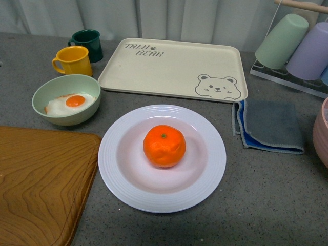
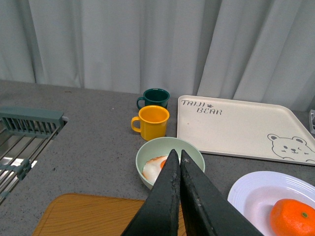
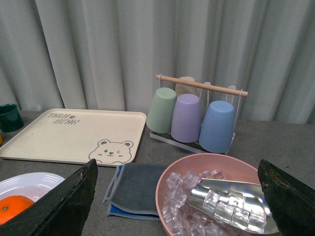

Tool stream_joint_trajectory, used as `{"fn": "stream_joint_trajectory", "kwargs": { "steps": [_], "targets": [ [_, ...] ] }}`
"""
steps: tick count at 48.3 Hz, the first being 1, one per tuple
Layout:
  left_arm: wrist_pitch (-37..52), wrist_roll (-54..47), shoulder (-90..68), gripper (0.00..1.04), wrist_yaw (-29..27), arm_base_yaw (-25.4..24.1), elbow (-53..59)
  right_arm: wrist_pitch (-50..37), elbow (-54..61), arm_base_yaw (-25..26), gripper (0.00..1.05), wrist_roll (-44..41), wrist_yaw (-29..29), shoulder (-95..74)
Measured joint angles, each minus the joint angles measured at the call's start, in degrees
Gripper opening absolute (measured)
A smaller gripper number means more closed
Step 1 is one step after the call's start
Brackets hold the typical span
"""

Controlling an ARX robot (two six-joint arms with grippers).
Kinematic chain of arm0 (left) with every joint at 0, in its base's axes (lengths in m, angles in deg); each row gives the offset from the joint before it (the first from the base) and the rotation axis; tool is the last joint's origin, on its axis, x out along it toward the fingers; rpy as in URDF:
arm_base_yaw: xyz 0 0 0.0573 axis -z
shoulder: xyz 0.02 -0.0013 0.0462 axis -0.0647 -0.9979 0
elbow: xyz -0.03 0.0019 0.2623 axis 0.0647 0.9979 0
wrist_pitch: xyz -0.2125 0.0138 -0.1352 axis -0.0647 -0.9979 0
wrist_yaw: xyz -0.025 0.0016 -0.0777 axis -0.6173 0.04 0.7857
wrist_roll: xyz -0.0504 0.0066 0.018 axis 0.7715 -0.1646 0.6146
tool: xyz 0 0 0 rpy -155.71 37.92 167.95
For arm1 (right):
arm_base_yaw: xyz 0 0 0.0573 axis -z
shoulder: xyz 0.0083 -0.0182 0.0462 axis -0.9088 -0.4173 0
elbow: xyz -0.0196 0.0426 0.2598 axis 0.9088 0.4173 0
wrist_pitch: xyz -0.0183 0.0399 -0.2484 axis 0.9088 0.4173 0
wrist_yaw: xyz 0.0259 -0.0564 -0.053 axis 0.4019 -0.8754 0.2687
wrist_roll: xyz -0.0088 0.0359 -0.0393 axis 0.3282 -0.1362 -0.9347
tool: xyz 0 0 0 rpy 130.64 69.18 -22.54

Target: Place orange and plate with both arms

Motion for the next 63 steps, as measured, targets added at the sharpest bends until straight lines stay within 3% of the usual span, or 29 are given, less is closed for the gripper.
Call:
{"fn": "stream_joint_trajectory", "kwargs": {
  "steps": [26, 57, 63],
  "targets": [
    [-17.2, 0.0, 18.5, 0.04, 0.0, 0.0, 0.1, 0.0, 0.0, 0.0, 0.95, 0.0, 0.0, 0.0],
    [-27.4, 0.0, 28.8, 0.04, 0.0, 0.0, 0.1, 0.0, 0.0, 0.0, 0.95, 0.0, 0.0, 0.0],
    [-37.0, 0.0, 36.7, 0.04, 0.1, 0.0, 0.0, 0.0, 0.0, 0.0, 0.95, 0.0, 0.0, 0.0]
  ]
}}
